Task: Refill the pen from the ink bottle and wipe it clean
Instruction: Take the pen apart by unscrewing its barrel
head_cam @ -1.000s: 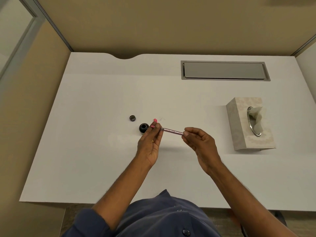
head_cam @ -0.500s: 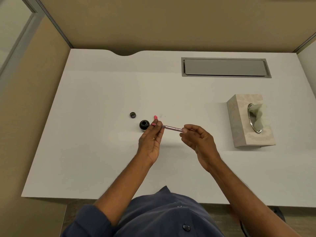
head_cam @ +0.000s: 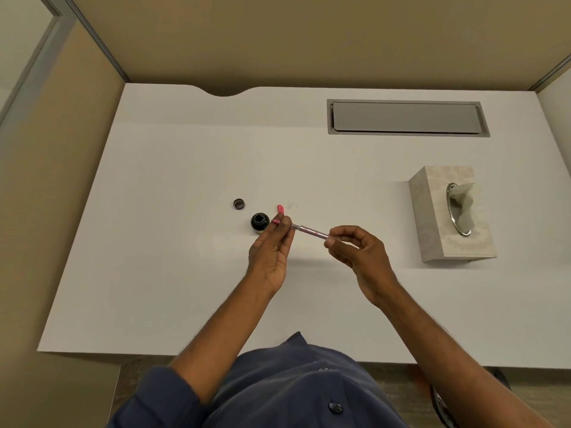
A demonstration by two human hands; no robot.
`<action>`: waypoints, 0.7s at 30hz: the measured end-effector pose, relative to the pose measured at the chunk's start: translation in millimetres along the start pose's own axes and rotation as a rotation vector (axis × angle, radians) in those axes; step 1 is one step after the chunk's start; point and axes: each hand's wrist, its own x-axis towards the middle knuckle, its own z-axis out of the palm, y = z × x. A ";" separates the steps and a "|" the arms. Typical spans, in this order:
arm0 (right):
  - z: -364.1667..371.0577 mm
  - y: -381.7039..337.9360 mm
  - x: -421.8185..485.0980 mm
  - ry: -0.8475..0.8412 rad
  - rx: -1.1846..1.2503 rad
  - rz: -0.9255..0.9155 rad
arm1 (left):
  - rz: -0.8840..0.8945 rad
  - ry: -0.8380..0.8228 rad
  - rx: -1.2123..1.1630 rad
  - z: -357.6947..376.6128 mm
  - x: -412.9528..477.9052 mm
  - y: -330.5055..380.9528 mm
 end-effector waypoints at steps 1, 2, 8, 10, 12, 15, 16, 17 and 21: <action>-1.1 0.2 0.5 0.005 -0.012 -0.006 | 0.001 0.009 -0.005 -0.6 0.6 0.0; -2.9 -0.1 1.2 0.004 -0.019 -0.011 | 0.005 0.024 -0.009 -1.7 1.2 0.0; -30.7 -2.3 15.5 0.017 0.117 0.002 | 0.047 0.053 -0.064 -11.2 6.1 9.4; -41.3 -0.5 24.4 0.055 0.183 0.021 | 0.056 0.077 -0.060 -15.3 9.4 13.0; -45.9 5.3 34.4 0.092 0.201 0.045 | 0.060 0.086 -0.049 -18.5 12.0 15.1; -38.7 20.9 51.3 0.133 0.144 0.083 | 0.061 0.081 -0.038 -22.4 14.0 18.1; -33.4 26.5 57.3 0.146 0.107 0.100 | 0.058 0.081 -0.039 -23.6 14.1 19.1; -27.5 32.2 63.5 0.159 0.063 0.112 | 0.053 0.083 -0.044 -25.1 14.2 20.3; -1.8 55.9 89.5 0.242 -0.199 0.082 | 0.028 0.083 -0.062 -30.0 13.3 26.3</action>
